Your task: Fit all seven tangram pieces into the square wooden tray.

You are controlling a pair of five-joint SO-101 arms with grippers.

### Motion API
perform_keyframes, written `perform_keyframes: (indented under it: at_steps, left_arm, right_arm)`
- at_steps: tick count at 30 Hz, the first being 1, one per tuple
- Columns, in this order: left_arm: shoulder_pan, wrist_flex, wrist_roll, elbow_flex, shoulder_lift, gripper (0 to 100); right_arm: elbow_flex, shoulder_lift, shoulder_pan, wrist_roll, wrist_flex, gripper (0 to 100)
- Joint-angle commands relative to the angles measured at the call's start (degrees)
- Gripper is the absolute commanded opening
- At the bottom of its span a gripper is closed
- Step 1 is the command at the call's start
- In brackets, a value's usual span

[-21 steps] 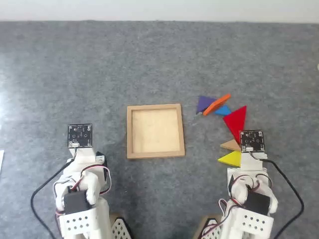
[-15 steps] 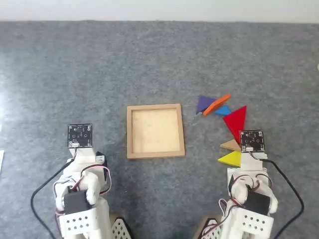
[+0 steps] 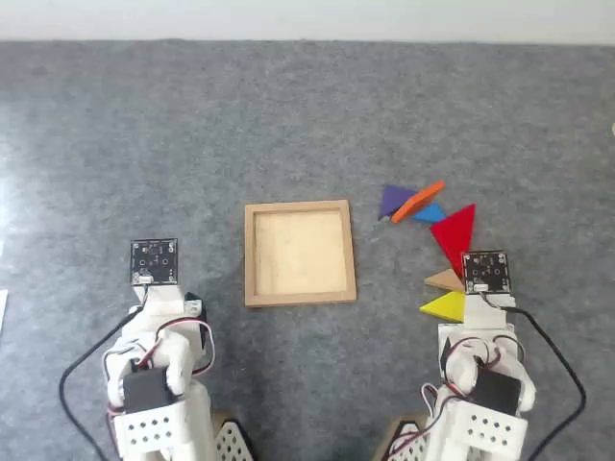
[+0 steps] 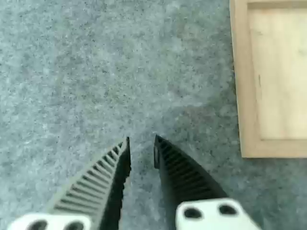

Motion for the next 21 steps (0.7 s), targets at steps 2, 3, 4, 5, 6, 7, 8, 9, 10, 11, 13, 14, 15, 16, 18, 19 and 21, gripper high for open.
perform_keyframes:
  at_steps: [2, 3, 4, 5, 6, 7, 8, 9, 10, 11, 13, 14, 15, 16, 18, 19, 21]
  left_arm:
    - [0.00, 0.18, -0.09, -0.66, -1.05, 8]
    - [0.00, 0.18, -0.09, -0.66, -1.05, 8]
    - [0.00, 0.18, -0.09, -0.66, -1.05, 8]
    - [0.00, 0.18, -0.09, -0.66, -1.05, 8]
    - [0.00, 0.18, -0.09, -0.66, -1.05, 8]
    - [0.00, 0.18, -0.09, -0.66, -1.05, 8]
    - [0.00, 0.18, -0.09, -0.66, -1.05, 8]
    - [0.00, 0.18, -0.09, -0.66, -1.05, 8]
    - [0.00, 0.18, -0.09, -0.66, -1.05, 8]
    - [0.00, 0.18, -0.09, -0.66, -1.05, 8]
    - [0.00, 0.18, -0.09, -0.66, -1.05, 8]
    - [0.00, 0.18, -0.09, -0.66, -1.05, 8]
    - [0.00, 0.18, -0.09, -0.66, -1.05, 8]
    - [0.00, 0.18, -0.09, -0.66, -1.05, 8]
    - [0.00, 0.18, -0.09, -0.66, -1.05, 8]
    - [0.00, 0.18, -0.09, -0.66, -1.05, 8]
    - [0.00, 0.18, -0.09, -0.66, -1.05, 8]
  right_arm:
    - [0.88, -0.84, 0.48, 0.35, -1.10, 1.7]
    - [0.88, -0.84, 0.48, 0.35, -1.10, 1.7]
    - [0.88, -0.84, 0.48, 0.35, -1.10, 1.7]
    - [0.88, -0.84, 0.48, 0.35, -1.10, 1.7]
    - [0.88, -0.84, 0.48, 0.35, -1.10, 1.7]
    - [0.88, -0.84, 0.48, 0.35, -1.10, 1.7]
    - [0.88, -0.84, 0.48, 0.35, -1.10, 1.7]
    - [0.88, -0.84, 0.48, 0.35, -1.10, 1.7]
    - [0.88, -0.84, 0.48, 0.35, -1.10, 1.7]
    - [0.88, -0.84, 0.48, 0.35, -1.10, 1.7]
    - [0.88, -0.84, 0.48, 0.35, -1.10, 1.7]
    - [0.88, -0.84, 0.48, 0.35, -1.10, 1.7]
    - [0.88, -0.84, 0.48, 0.35, -1.10, 1.7]
    - [0.88, -0.84, 0.48, 0.35, -1.10, 1.7]
    - [0.88, -0.84, 0.48, 0.35, -1.10, 1.7]
    - [0.88, -0.84, 0.48, 0.35, -1.10, 1.7]
    - [0.88, -0.84, 0.48, 0.35, -1.10, 1.7]
